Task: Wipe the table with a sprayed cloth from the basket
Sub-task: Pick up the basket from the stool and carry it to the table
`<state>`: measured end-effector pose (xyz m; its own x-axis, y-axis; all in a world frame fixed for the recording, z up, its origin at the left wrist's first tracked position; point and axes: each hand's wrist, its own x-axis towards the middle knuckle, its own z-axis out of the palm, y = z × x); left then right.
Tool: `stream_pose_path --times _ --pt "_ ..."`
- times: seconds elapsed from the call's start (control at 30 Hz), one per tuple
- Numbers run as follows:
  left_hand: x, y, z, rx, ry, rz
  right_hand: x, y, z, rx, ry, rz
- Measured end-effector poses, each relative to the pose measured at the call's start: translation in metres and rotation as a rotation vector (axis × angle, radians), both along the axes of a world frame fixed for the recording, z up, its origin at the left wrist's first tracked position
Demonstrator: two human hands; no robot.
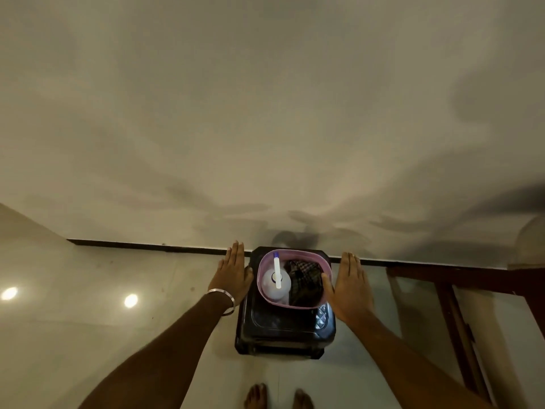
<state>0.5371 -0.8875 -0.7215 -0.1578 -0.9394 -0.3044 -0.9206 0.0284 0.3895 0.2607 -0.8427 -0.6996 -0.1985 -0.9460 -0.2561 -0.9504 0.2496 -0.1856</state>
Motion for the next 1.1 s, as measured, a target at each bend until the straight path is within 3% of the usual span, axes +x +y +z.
stream_pose_path --times 0.47,1.1 --pt "-0.035 -0.027 -0.126 0.198 0.207 0.115 -0.001 -0.033 -0.106 0.187 -0.308 -0.209" --pt "-0.040 -0.030 -0.149 0.244 0.119 0.185 -0.003 -0.040 -0.122 0.301 -0.415 -0.319"
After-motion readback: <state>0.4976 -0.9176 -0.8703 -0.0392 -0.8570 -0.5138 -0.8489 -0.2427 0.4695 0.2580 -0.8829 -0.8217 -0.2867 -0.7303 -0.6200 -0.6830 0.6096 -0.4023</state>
